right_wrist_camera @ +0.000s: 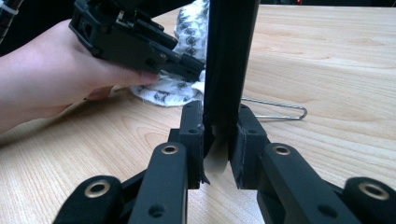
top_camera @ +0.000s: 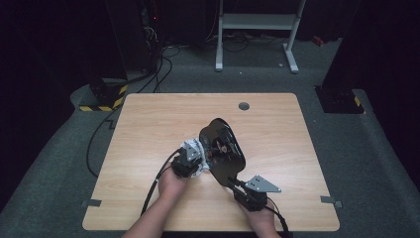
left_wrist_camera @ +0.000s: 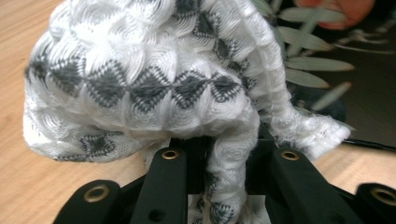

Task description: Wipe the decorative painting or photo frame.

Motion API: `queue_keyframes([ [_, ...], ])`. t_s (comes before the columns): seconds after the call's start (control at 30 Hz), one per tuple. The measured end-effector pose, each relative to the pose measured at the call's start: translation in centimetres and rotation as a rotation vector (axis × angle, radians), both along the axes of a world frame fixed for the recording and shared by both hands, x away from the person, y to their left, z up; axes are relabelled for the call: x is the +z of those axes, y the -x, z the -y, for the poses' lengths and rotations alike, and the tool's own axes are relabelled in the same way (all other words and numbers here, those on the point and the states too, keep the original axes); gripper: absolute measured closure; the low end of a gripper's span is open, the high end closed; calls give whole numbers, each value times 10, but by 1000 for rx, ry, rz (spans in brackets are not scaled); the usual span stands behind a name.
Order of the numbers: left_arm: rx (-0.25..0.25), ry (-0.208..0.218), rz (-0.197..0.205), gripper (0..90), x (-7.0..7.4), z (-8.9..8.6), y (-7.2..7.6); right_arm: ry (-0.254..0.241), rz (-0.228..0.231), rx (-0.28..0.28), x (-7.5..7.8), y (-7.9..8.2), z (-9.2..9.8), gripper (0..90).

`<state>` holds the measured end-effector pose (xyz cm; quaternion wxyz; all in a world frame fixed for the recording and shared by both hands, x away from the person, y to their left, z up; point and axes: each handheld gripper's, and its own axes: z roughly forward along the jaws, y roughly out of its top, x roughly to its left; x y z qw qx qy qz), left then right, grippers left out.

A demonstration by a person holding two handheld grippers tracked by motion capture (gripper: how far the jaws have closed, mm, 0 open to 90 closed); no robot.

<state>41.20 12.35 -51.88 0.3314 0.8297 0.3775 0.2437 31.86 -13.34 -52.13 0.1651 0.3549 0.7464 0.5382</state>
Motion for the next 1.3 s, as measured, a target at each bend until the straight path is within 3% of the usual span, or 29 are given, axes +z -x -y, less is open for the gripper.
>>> queue_keyframes([
  [0.13,-29,11,4,755,4,5,10,0,-2,-1,0,0,0,781],
  [0.27,-111,21,20,757,8,17,30,5,3,-2,0,1,0,782],
  [0.43,-208,0,50,757,9,37,57,3,1,-3,0,1,0,783],
  [0.57,-236,7,50,756,13,40,60,0,-2,-3,0,0,0,784],
  [0.77,-171,44,65,758,17,26,43,-2,-3,-3,0,0,1,784],
  [0.97,-66,36,64,758,16,10,15,0,1,-2,0,0,0,779],
  [1.1,-13,51,71,757,19,2,5,0,1,-3,0,0,0,779],
  [1.2,-14,76,86,757,27,1,8,-1,-1,-2,0,0,0,783],
  [1.3,-59,90,109,758,36,6,20,2,0,0,0,0,0,784],
])
